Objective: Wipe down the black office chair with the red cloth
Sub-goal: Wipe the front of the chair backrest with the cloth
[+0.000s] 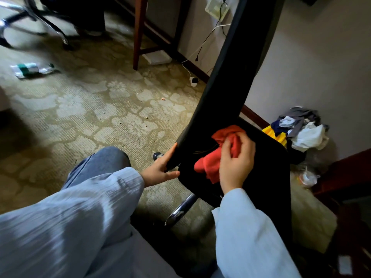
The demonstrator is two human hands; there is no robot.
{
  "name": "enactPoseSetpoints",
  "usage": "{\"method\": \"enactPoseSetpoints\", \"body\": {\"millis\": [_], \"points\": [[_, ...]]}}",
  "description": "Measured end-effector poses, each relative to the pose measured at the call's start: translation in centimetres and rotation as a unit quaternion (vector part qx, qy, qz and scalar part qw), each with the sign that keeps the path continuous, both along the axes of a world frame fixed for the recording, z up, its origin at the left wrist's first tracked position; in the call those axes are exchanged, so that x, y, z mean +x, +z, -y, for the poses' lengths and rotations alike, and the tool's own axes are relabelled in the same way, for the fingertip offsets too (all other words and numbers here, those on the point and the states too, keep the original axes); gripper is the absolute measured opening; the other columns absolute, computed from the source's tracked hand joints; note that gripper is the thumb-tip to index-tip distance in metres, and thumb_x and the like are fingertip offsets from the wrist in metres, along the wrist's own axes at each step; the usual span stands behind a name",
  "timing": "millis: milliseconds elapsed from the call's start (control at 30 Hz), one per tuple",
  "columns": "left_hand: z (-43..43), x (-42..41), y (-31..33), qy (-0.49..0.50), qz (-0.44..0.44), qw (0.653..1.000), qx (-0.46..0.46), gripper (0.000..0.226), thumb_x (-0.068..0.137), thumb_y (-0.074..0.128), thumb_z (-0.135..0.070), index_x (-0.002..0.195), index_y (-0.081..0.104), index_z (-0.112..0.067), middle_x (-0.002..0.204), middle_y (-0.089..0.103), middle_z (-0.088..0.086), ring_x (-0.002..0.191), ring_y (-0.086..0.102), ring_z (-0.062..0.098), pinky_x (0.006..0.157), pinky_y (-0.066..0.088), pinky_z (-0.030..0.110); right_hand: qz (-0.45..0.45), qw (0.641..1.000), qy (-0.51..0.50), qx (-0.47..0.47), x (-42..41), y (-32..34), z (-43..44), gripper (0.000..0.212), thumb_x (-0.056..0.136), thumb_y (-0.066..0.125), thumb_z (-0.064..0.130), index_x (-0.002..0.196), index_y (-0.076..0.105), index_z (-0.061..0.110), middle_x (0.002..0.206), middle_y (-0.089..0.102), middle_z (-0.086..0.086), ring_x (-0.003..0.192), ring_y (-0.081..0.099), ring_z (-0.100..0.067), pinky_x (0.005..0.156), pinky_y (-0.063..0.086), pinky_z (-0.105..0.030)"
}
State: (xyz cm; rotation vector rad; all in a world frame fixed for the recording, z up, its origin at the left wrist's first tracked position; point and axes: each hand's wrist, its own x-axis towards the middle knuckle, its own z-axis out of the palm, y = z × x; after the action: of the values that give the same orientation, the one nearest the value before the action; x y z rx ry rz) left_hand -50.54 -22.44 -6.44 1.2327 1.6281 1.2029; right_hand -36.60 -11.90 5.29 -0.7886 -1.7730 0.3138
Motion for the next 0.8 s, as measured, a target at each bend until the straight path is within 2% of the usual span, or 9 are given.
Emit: {"method": "enactPoseSetpoints", "body": {"millis": [100, 200, 300, 400, 500, 600, 700, 767, 800], "points": [[0.0, 0.1, 0.0, 0.002, 0.021, 1.000, -0.004, 0.089, 0.089, 0.061, -0.007, 0.147, -0.005, -0.018, 0.150, -0.002, -0.013, 0.142, 0.006, 0.007, 0.117, 0.019, 0.043, 0.067, 0.997, 0.032, -0.009, -1.2, -1.3, 0.9, 0.026, 0.083, 0.056, 0.026, 0.097, 0.065, 0.006, 0.096, 0.062, -0.014, 0.083, 0.055, -0.016, 0.068, 0.042, -0.014], [0.1, -0.1, -0.4, 0.007, 0.023, 1.000, -0.006, 0.089, 0.089, 0.061, -0.005, 0.149, -0.004, -0.020, 0.155, 0.002, -0.008, 0.144, 0.008, 0.010, 0.117, 0.019, 0.044, 0.073, 0.997, 0.001, -0.034, -2.2, -3.0, 1.4, 0.020, 0.082, 0.060, 0.023, 0.096, 0.062, 0.007, 0.100, 0.059, -0.014, 0.083, 0.059, -0.024, 0.062, 0.046, -0.028], [0.1, -0.1, -0.7, 0.005, 0.027, 1.000, -0.005, 0.090, 0.089, 0.062, -0.008, 0.149, -0.004, -0.022, 0.155, 0.002, -0.010, 0.143, 0.008, 0.008, 0.117, 0.021, 0.042, 0.019, 0.995, 0.001, -0.099, -2.3, -3.9, 1.6, 0.016, 0.081, 0.065, 0.005, 0.095, 0.060, 0.001, 0.101, 0.057, -0.017, 0.091, 0.054, -0.020, 0.075, 0.040, -0.017], [-0.1, -0.1, -1.0, 0.007, 0.045, 0.999, -0.002, 0.089, 0.089, 0.061, -0.008, 0.149, -0.003, -0.019, 0.152, 0.000, -0.013, 0.142, 0.007, 0.005, 0.117, 0.021, 0.040, 0.029, 0.986, 0.042, -0.159, -1.5, -5.0, 1.7, 0.013, 0.082, 0.064, -0.001, 0.093, 0.059, 0.003, 0.099, 0.059, -0.013, 0.094, 0.056, -0.015, 0.083, 0.035, -0.003], [-0.3, -0.1, -1.5, 0.009, 0.059, 0.998, 0.011, 0.090, 0.089, 0.061, -0.006, 0.148, -0.004, -0.023, 0.152, 0.000, -0.015, 0.143, 0.007, 0.005, 0.117, 0.021, 0.041, 0.194, 0.942, 0.071, -0.266, -0.5, -7.2, 1.1, 0.011, 0.087, 0.061, 0.012, 0.097, 0.058, 0.012, 0.103, 0.063, -0.006, 0.097, 0.060, -0.021, 0.082, 0.042, -0.020], [-0.2, -0.1, -1.3, -0.007, 0.083, 0.996, 0.014, 0.088, 0.089, 0.060, -0.004, 0.147, -0.003, -0.025, 0.153, 0.004, -0.012, 0.144, 0.010, 0.011, 0.116, 0.023, 0.040, 0.385, 0.873, 0.089, -0.287, 0.6, -9.2, 1.4, 0.014, 0.089, 0.057, 0.021, 0.102, 0.058, 0.016, 0.110, 0.060, -0.003, 0.100, 0.059, -0.027, 0.077, 0.043, -0.031], [0.4, 0.6, -1.0, 0.093, 0.000, 0.995, 0.028, 0.079, 0.085, 0.061, -0.021, 0.147, 0.013, -0.023, 0.152, 0.022, 0.000, 0.139, 0.027, 0.022, 0.110, 0.033, 0.044, 0.323, 0.891, 0.091, -0.307, 0.9, -9.3, 2.9, 0.012, 0.087, 0.060, 0.018, 0.099, 0.058, 0.018, 0.107, 0.059, 0.001, 0.096, 0.058, -0.020, 0.075, 0.041, -0.024], [0.7, 2.7, -0.7, 0.256, -0.086, 0.961, 0.054, 0.067, 0.079, 0.055, -0.030, 0.141, 0.035, -0.016, 0.140, 0.040, 0.006, 0.127, 0.041, 0.026, 0.101, 0.041, 0.047, 0.214, 0.907, 0.106, -0.347, 0.8, -8.5, 3.6, 0.013, 0.087, 0.061, 0.012, 0.092, 0.055, 0.021, 0.099, 0.059, 0.001, 0.093, 0.058, -0.015, 0.073, 0.039, -0.012], [0.8, 4.2, -0.4, 0.314, -0.080, 0.943, 0.074, 0.060, 0.079, 0.053, -0.034, 0.134, 0.043, -0.014, 0.129, 0.047, 0.005, 0.118, 0.047, 0.024, 0.098, 0.042, 0.047, 0.156, 0.907, 0.121, -0.371, 0.7, -7.8, 3.8, 0.020, 0.087, 0.060, 0.008, 0.089, 0.052, 0.025, 0.097, 0.059, 0.002, 0.091, 0.057, -0.012, 0.072, 0.038, -0.006]]}}
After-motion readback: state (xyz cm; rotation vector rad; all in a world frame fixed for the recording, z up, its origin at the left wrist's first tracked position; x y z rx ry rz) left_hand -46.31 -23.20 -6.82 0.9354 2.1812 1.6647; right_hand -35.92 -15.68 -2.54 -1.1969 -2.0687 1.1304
